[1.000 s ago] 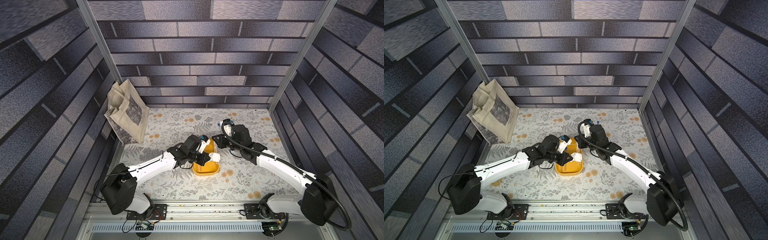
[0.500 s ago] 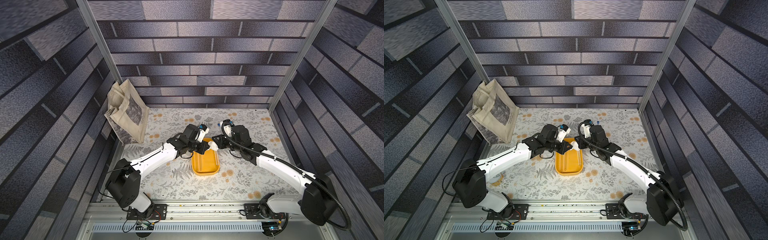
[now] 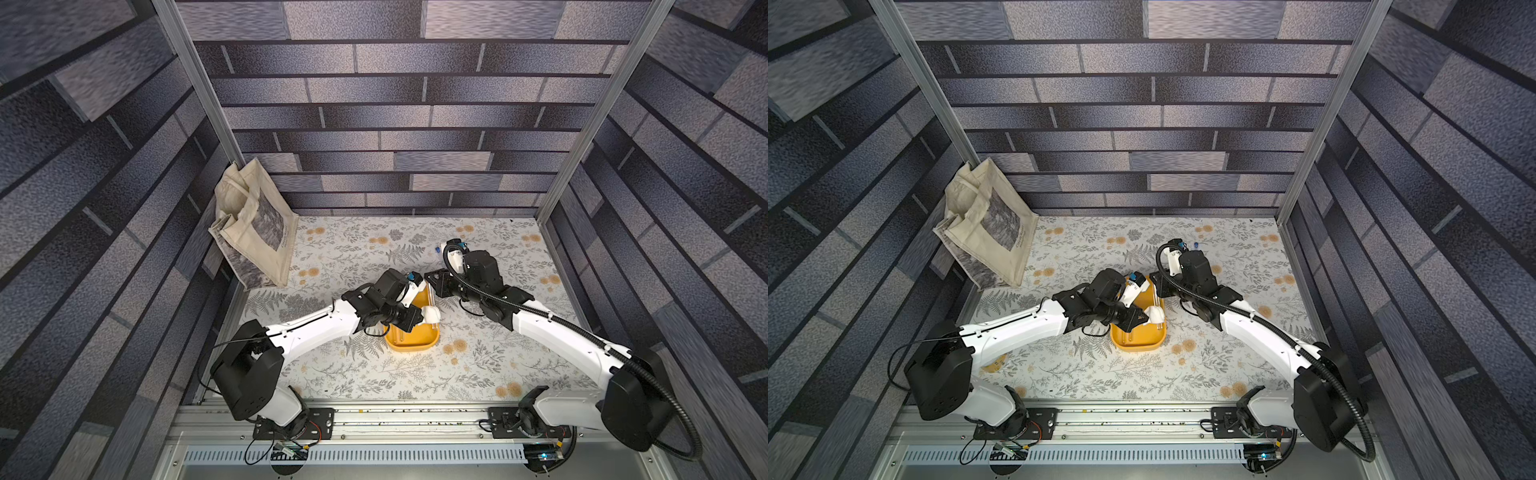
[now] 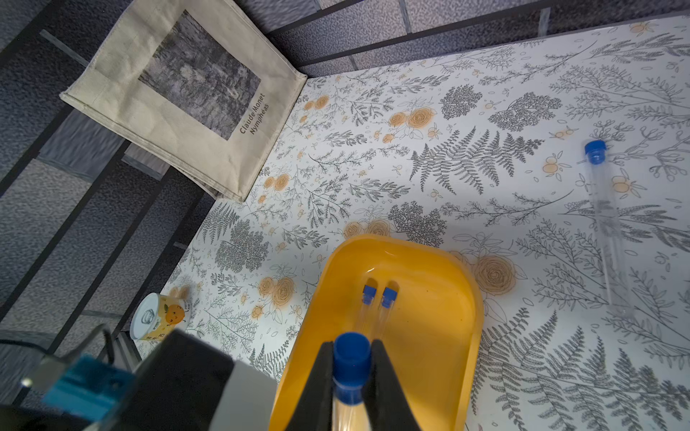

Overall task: Wipe the exteriors of test tubes
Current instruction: Wipe the dirt from the test tube.

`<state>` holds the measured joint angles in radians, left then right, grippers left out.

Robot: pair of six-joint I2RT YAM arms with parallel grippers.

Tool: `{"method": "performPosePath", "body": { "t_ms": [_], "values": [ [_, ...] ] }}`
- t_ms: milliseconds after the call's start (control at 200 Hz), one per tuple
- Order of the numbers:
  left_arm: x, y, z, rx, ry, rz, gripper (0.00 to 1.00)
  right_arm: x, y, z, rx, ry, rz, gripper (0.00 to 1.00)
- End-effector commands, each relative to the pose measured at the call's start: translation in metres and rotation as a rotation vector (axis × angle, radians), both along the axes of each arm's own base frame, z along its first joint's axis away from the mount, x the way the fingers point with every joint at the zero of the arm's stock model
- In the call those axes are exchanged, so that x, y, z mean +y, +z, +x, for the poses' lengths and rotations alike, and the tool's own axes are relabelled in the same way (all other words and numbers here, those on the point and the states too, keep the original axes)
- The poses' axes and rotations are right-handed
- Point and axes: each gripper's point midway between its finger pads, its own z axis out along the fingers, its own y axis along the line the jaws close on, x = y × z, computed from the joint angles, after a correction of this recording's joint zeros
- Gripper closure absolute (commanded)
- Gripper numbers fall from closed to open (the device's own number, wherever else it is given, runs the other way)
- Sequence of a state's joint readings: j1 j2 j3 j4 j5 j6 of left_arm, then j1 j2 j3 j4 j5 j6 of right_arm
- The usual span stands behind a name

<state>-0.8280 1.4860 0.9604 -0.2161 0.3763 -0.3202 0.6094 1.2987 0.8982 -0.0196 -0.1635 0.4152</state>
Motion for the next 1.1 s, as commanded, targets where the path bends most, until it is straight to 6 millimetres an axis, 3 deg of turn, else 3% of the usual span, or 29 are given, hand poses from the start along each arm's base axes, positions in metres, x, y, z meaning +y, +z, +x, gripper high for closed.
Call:
{"method": "performPosePath", "body": {
  "t_ms": [0, 220, 806, 932, 1092],
  "values": [
    [0.001, 0.010, -0.008, -0.019, 0.026, -0.037, 1.00, 0.005, 0.015, 0.006, -0.031, -0.011, 0.029, 0.85],
    [0.002, 0.007, -0.009, -0.017, 0.037, -0.040, 1.00, 0.007, 0.011, 0.006, -0.021, -0.005, 0.032, 0.84],
    [0.000, 0.037, 0.062, -0.024, 0.091, -0.065, 1.00, 0.003, 0.007, 0.001, -0.011, -0.011, 0.030, 0.83],
    [-0.001, 0.033, 0.059, -0.027, 0.086, -0.052, 1.00, 0.001, 0.008, 0.001, -0.017, -0.018, 0.024, 0.83],
    [-0.003, 0.025, 0.038, -0.035, 0.053, -0.026, 1.00, 0.002, 0.010, 0.002, -0.022, -0.015, 0.022, 0.83]
  ]
}}
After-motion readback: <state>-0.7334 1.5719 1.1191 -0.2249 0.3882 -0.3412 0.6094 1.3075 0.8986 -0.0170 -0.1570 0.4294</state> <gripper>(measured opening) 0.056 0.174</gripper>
